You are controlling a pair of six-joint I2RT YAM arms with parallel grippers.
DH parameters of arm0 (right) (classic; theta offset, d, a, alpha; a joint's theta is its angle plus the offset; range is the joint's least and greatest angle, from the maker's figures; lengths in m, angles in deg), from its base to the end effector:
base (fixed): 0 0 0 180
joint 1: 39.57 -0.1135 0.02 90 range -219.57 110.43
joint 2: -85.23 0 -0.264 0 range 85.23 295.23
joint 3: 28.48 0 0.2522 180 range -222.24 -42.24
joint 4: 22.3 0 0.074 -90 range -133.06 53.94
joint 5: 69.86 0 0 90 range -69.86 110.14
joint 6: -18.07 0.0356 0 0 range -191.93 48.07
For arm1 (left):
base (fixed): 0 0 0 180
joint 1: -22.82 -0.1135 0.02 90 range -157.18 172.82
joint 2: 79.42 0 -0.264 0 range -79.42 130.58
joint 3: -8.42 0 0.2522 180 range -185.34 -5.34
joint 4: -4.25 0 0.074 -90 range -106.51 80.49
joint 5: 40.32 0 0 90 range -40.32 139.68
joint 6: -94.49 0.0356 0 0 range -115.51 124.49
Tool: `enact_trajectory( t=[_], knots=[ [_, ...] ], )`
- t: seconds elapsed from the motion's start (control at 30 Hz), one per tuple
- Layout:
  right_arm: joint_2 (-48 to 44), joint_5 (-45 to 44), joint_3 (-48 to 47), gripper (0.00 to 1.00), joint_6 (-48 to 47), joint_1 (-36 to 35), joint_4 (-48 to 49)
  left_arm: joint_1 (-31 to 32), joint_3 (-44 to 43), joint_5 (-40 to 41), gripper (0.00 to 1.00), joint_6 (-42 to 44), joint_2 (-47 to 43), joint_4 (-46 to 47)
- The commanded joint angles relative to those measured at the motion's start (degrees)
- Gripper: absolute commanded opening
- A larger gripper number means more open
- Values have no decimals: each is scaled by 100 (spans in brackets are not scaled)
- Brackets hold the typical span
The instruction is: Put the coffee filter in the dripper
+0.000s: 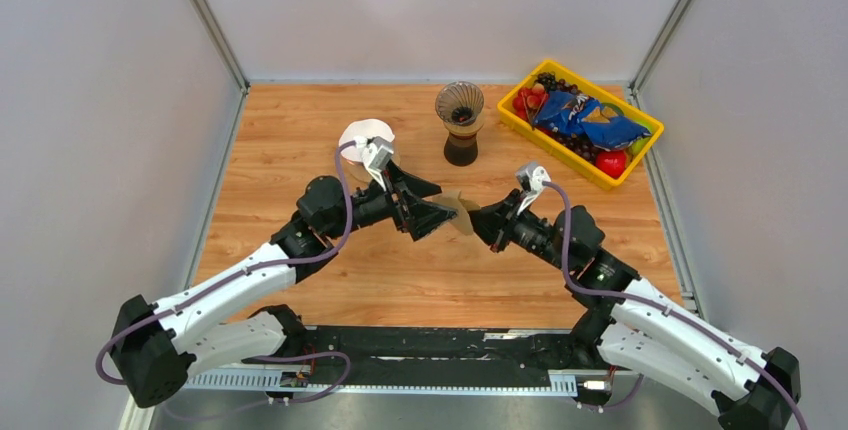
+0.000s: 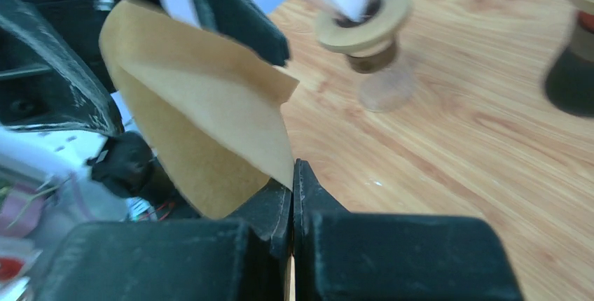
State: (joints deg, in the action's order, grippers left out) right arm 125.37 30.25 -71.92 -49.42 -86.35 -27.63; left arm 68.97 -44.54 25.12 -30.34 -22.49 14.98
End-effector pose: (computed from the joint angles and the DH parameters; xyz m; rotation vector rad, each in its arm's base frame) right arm 0.1180 0.1347 0.2943 -0.5018 1.6399 1.0619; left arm 0.1509 -0.1784 0.3298 0.5461 1.5485 -1.4295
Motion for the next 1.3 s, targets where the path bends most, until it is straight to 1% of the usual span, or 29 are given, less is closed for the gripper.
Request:
enact_trajectory(
  t=[0.0,0.07,0.1,0.23,0.4,0.5,0.67,0.77,0.87,0.93,0.97,1.07,1.17,1.27],
  knots=[
    [233,-1456,-542,0,-180,11,-924,53,-438,1577,100,246,41,-1180],
    [405,-1640,-689,0,-236,5,-1246,73,-563,2208,100,212,98,-1499],
    [484,-1662,-743,0,-247,8,-1329,71,-642,2257,100,189,163,-1561],
    [751,-1647,-856,0,-218,7,-1426,143,-845,2156,100,19,426,-1537],
    [1081,-1667,-988,0,-250,-1,-1444,418,-1263,2170,100,-193,1076,-1462],
    [1279,-1683,-1067,0,-250,3,-1451,560,-1500,2130,100,-200,1406,-1583],
    [1257,-1712,-1102,0,-246,2,-1458,780,-1758,2743,100,-65,1712,-2031],
    [1180,-1770,-1087,0,-263,3,-1458,838,-1730,2758,100,-21,1744,-2065],
    [1106,-1769,-1076,0,-251,3,-1458,857,-1687,2536,98,69,1791,-1993],
    [1070,-1748,-1076,0,-246,2,-1458,871,-1677,2270,96,121,1834,-1905],
    [1048,-1725,-1068,0,-251,0,-1458,874,-1682,2159,92,141,1862,-1874],
    [965,-1690,-1051,0,-220,-2,-1458,878,-1669,2145,86,163,1890,-1887],
    [860,-1598,-1035,0,-232,-5,-1458,878,-1674,2399,80,166,1876,-1998],
    [762,-1579,-1016,0,-265,-5,-1458,882,-1702,2838,78,171,1861,-2205]
  ],
)
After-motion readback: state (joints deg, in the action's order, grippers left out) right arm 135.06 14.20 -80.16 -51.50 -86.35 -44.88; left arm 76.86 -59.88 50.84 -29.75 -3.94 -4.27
